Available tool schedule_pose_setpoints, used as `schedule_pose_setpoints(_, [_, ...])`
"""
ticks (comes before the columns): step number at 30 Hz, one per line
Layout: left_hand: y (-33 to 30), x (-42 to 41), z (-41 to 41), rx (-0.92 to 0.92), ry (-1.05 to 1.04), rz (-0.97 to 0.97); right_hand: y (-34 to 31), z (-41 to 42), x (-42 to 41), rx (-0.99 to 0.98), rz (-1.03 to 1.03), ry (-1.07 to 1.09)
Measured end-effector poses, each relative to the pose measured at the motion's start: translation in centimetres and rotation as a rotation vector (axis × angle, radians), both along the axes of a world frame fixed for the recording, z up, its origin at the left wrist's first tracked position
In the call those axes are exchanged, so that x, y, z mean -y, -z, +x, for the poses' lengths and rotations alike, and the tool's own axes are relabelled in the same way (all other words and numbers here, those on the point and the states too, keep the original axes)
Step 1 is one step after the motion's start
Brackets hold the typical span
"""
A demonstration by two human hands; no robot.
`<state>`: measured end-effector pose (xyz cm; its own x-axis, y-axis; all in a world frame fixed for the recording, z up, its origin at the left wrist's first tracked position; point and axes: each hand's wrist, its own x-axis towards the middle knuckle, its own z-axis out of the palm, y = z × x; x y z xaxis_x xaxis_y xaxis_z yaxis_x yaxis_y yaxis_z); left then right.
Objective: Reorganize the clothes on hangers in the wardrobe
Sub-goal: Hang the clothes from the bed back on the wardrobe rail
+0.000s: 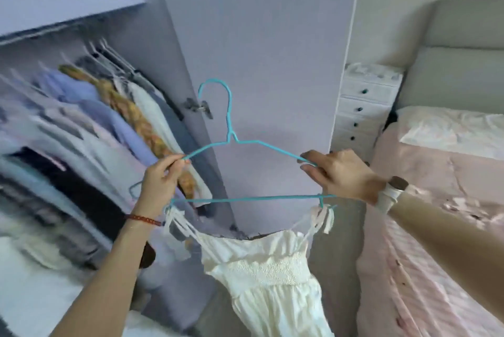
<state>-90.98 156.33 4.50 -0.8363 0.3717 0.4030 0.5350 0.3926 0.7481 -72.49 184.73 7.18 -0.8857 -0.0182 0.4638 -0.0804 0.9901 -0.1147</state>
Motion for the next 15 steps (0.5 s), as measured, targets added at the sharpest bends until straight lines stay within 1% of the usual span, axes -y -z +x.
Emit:
schedule_pose_setpoints(3, [0.2,5.8,1.2,-0.016,-0.232,0.039,-1.0,-3.8,3.6,0.068,-0.053,-0.223])
schedule_pose_setpoints(6, [-0.1,10.2,3.1,-0.066,-0.393,0.088,-2.0,-6.1,7.5,0.065,-0.194,-0.414])
schedule_pose_setpoints(9, [-0.6,12.9,4.5,-0.196,-0.638,0.107,-3.3,-7.2,11.3,0.024,-0.317,-0.547])
schedule_pose_setpoints(11, [-0.3,13.1,6.3,-0.244,-0.790,0.221,-4.5,-8.0,12.8,-0.002,-0.431,-0.579])
schedule_pose_setpoints(13, [1.7,12.0,8.4,-0.212,-0.850,0.284,-5.9,-8.5,13.8,-0.036,-0.555,-0.581])
schedule_pose_setpoints(15, [5.0,9.9,10.6,-0.057,-0.823,0.234,-7.4,-8.7,14.4,-0.065,-0.666,-0.578])
